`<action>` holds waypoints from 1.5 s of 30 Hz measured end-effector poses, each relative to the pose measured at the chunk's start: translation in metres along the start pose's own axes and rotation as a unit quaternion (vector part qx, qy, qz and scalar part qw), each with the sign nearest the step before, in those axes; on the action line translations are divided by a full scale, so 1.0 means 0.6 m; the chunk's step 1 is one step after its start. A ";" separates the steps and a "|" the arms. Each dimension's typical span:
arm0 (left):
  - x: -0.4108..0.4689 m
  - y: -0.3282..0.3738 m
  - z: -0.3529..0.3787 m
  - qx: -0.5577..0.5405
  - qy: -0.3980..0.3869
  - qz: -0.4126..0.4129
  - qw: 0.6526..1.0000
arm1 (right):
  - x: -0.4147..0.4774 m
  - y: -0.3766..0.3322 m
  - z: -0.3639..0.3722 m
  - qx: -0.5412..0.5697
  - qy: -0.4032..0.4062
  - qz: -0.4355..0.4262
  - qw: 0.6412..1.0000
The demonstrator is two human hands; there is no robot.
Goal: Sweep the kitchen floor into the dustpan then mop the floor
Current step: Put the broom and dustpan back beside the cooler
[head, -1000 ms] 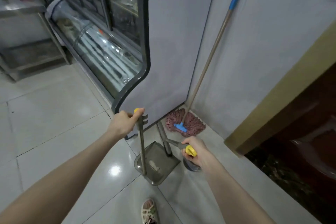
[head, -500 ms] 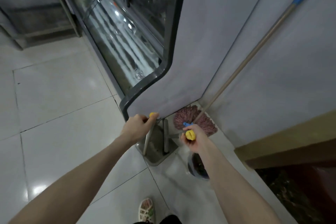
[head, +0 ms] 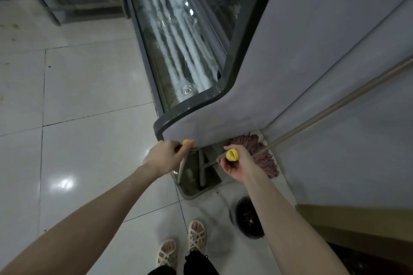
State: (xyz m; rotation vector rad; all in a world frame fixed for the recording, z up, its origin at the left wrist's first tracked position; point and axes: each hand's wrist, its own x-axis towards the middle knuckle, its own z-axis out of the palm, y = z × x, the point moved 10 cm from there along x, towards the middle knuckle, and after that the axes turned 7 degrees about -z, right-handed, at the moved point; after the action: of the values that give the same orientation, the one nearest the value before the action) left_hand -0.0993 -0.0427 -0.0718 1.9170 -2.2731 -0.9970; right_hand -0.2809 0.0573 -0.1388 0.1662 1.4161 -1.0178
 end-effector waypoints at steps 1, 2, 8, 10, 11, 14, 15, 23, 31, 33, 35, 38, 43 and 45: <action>0.010 -0.004 -0.001 -0.002 0.002 -0.001 1.000 | 0.004 -0.007 0.002 -0.009 0.001 0.001 1.000; 0.020 -0.012 0.000 -0.006 0.004 -0.004 1.000 | 0.009 -0.011 0.007 -0.019 -0.001 0.009 1.000; 0.030 0.001 0.002 0.008 -0.006 0.020 1.000 | 0.019 -0.026 0.019 -0.035 0.016 0.030 0.999; 0.031 0.009 0.006 0.010 -0.011 0.026 1.000 | 0.016 -0.026 0.022 -0.061 0.013 0.037 0.997; 0.031 0.010 0.007 0.009 -0.013 0.028 0.999 | 0.014 -0.025 0.022 -0.075 0.012 0.040 0.996; 0.028 -0.004 0.017 0.002 -0.016 0.031 0.999 | 0.008 -0.021 0.032 -0.089 0.009 0.043 0.995; 0.025 -0.008 0.021 0.000 -0.014 0.037 0.999 | 0.006 -0.019 0.036 -0.090 0.008 0.043 0.995; 0.027 -0.026 0.010 0.021 0.028 0.057 0.998 | -0.012 -0.005 0.035 -0.111 0.044 -0.003 0.993; 0.007 -0.006 -0.001 0.026 0.063 0.099 0.993 | -0.040 -0.044 0.033 -0.123 0.030 -0.123 0.984; 0.002 -0.014 0.008 0.021 0.052 0.070 0.996 | -0.044 -0.051 0.038 -0.124 0.014 -0.147 0.981; -0.003 -0.014 0.019 0.029 0.044 0.059 0.997 | -0.048 -0.058 0.038 -0.152 0.000 -0.187 0.971; -0.005 -0.012 0.022 0.054 0.055 0.055 0.996 | -0.051 -0.068 0.029 -0.217 -0.013 -0.264 0.940; 0.000 -0.019 0.020 0.025 0.048 0.042 0.998 | -0.045 -0.070 0.013 -0.253 0.007 -0.316 0.914; 0.001 -0.021 0.023 0.006 0.043 0.035 0.998 | -0.050 -0.083 0.015 -0.254 0.014 -0.353 0.900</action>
State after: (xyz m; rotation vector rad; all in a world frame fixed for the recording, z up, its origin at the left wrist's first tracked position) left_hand -0.0940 -0.0377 -0.0889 1.8341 -2.2869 -0.8782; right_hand -0.3024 0.0364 -0.0880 -0.7739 1.7658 -1.1710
